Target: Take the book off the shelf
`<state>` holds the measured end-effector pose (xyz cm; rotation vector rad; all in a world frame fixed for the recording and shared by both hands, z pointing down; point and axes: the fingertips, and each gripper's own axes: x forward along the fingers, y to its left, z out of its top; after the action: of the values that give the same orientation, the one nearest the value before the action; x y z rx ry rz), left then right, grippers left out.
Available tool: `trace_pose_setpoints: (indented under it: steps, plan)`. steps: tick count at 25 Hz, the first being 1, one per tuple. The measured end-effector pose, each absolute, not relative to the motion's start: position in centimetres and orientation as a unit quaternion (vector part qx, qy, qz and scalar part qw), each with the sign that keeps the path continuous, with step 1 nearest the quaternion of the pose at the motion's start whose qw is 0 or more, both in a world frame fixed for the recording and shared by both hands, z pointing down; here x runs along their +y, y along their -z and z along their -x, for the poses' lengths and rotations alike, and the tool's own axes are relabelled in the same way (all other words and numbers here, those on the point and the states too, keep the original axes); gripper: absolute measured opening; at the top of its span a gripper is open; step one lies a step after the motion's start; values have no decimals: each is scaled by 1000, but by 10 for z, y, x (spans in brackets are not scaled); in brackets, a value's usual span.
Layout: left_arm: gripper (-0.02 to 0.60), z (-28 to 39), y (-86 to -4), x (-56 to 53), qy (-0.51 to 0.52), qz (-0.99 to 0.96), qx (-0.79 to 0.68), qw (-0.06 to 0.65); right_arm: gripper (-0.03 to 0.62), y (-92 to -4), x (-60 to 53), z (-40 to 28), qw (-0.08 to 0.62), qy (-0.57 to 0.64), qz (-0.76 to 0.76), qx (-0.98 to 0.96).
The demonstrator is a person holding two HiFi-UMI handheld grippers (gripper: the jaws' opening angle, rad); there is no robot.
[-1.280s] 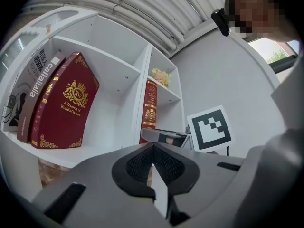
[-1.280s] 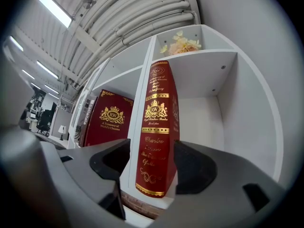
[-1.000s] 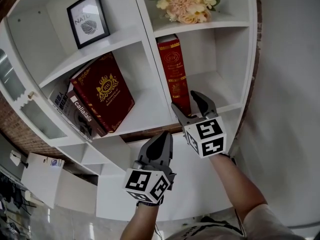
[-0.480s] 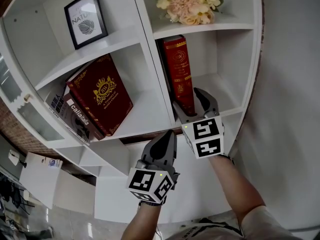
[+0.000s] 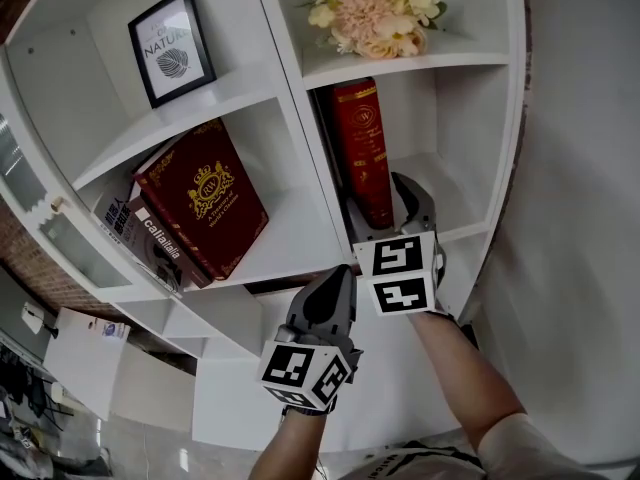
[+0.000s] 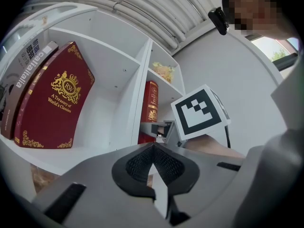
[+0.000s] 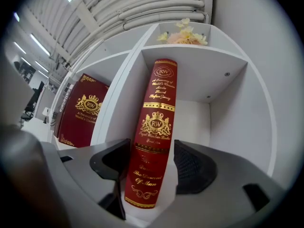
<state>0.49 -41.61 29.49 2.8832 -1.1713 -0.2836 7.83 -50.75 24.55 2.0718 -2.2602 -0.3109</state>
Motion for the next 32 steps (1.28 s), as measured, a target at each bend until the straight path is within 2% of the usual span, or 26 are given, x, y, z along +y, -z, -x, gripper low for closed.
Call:
trace_pose_setpoints:
  steps: [12, 32]
  plan:
    - [11, -2, -297, -421, 88, -919, -384, 8, 256, -250, -530, -93, 15, 71, -654, -753]
    - [11, -12, -289, -377, 104, -937, -334, 12, 245, -241, -426, -127, -76, 86, -669, -734]
